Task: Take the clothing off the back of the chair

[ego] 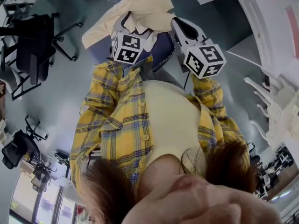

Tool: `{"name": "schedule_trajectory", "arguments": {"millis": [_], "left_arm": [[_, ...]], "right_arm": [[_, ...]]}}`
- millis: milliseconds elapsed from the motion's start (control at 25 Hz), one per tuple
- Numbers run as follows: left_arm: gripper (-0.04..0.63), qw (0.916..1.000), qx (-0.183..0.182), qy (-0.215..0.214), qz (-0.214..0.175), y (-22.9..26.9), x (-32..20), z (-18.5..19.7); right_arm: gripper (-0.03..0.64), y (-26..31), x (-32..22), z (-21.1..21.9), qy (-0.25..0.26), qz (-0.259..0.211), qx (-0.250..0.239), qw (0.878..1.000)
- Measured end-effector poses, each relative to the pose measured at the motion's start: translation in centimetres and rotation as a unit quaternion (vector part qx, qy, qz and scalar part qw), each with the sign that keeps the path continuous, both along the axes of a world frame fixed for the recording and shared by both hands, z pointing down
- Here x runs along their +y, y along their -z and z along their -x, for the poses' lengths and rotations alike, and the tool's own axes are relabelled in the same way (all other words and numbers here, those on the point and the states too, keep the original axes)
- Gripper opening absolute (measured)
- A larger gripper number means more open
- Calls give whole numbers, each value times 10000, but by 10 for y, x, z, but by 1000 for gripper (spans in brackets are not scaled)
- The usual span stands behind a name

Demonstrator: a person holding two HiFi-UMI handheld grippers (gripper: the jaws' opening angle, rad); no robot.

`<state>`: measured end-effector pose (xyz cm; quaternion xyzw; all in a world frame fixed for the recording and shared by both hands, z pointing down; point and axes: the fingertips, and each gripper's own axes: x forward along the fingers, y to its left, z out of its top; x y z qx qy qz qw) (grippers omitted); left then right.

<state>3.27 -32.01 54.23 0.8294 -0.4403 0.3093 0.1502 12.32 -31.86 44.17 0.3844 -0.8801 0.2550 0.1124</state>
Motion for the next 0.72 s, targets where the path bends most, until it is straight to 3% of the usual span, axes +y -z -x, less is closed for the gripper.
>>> {"name": "schedule_trajectory", "arguments": {"millis": [400,720], "left_arm": [[406,9954,373,-802,366,-5,-4,-12],[264,9916,506,-1126,389,-6,5,-26]], "right_arm": [[15,-1,3,-2,69,-9,-37,10000],[15,-4,3,-5,96,-12,-94,9999]]}}
